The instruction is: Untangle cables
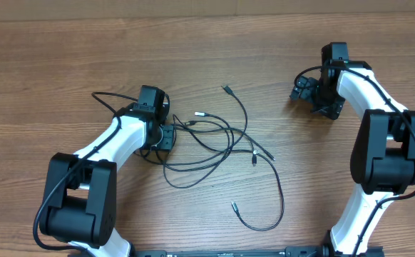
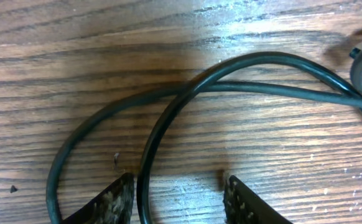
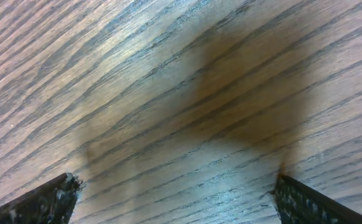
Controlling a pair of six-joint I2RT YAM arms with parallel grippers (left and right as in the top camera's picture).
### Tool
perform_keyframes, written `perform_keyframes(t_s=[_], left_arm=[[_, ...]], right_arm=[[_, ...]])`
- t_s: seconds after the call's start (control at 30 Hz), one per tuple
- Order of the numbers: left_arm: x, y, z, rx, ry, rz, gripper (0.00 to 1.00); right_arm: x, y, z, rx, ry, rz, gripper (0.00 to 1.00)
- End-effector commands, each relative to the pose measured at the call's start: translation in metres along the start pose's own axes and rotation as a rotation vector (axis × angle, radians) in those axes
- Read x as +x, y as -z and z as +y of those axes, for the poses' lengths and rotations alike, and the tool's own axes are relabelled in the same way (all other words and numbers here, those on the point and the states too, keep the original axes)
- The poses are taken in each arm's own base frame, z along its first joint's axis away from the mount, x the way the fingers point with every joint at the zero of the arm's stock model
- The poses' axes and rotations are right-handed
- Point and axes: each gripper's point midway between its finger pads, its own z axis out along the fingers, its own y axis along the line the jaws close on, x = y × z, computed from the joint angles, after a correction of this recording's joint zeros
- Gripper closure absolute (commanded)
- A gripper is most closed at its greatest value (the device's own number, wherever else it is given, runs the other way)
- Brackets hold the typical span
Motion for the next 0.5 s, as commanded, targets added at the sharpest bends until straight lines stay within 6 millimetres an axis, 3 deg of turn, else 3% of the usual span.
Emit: perform_keyframes(t_s=[0.0, 0.23, 0.47], left_arm=[[0.0304, -0.0255, 0.0056, -0.015, 0.01, 0.112, 0.54], [0.0305, -0.0254, 0.0057, -0.016, 0.01, 0.113, 0.59], [0.0303, -0.0254, 0.0061, -0.018, 0.009, 0.112, 0.53]], right_arm=[[-0.0048, -0.0007, -0.0008, 0.003, -0.006, -0.01, 0.0], [-0.0048, -0.0007, -0.0008, 0.003, -0.006, -0.01, 0.0], [-0.0048, -0.0007, -0.0008, 0.003, -0.006, -0.01, 0.0]])
